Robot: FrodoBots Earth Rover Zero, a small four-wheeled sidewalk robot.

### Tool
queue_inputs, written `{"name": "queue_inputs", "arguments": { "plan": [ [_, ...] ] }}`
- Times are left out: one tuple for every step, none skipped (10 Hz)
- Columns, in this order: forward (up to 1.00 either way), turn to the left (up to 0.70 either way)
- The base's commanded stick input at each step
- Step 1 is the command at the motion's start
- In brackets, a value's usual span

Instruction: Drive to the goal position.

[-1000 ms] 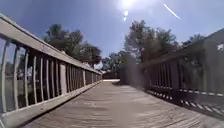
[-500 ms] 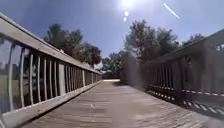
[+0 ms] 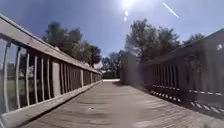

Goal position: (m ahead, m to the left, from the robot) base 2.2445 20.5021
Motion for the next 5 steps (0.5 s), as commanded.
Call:
{"name": "queue_inputs", "arguments": {
  "plan": [
    [0.45,0.0],
    [0.45,0.0],
    [0.45,0.0],
    [0.45,0.0],
    [0.45,0.0]
  ]
}}
